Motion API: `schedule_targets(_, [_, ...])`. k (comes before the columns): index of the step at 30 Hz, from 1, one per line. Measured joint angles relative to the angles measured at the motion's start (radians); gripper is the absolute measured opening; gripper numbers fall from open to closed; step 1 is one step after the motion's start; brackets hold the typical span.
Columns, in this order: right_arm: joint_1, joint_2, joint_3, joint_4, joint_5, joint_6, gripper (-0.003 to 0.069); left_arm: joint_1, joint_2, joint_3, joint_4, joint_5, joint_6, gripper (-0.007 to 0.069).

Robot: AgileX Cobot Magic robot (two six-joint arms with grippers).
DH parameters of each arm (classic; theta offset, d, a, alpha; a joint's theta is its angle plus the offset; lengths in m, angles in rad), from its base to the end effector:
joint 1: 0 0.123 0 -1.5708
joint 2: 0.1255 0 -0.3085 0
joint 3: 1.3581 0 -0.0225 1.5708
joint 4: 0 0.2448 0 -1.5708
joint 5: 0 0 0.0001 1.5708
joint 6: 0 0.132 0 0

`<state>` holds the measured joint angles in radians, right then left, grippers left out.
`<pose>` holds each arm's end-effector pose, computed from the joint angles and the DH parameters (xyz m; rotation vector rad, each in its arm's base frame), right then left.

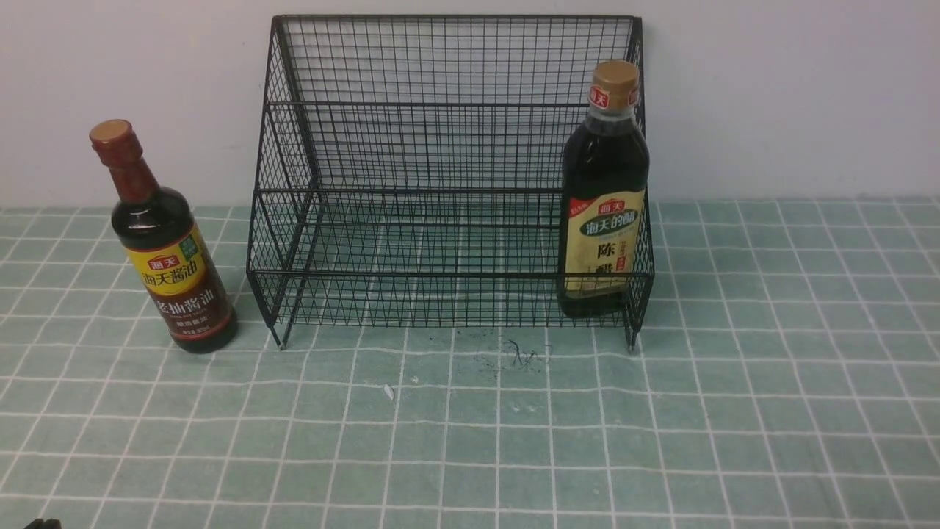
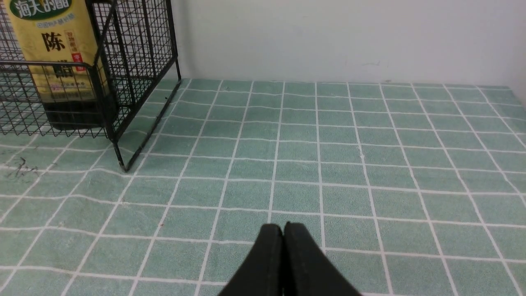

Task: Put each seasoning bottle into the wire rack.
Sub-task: Use the left arm to grab the condiment bottle closest to it

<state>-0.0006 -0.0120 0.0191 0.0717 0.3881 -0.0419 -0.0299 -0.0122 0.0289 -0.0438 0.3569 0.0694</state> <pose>0.0614 0.0035 0.1600 0.0049 1.8780 0.0419 0.0626 -0.0039 0.1602 0.0647 1.8558 -0.0153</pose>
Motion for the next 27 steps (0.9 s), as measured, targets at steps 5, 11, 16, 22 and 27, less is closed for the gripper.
schedule_targets(5, [0.000,0.000,0.000,0.000,0.000,0.000,-0.0014,0.000,0.000,0.000,0.000,0.000,0.000,-0.0006])
schedule_targets(11, [0.000,0.000,0.000,0.000,0.000,0.000,-0.0014,0.000,0.000,0.000,0.000,-0.001,0.000,-0.0006])
schedule_targets(16, [0.000,0.000,0.000,0.000,0.000,0.000,-0.0014,0.000,0.000,0.000,-0.099,-0.136,-0.043,-0.0006])
schedule_targets(22, [0.000,0.000,0.000,0.000,0.000,0.000,-0.0014,0.000,0.000,0.000,-0.282,-0.306,-0.083,-0.0006])
schedule_targets(27, [0.000,0.000,0.000,0.000,0.000,0.000,-0.0014,0.000,0.000,0.000,-0.383,-0.578,-0.110,-0.0006])
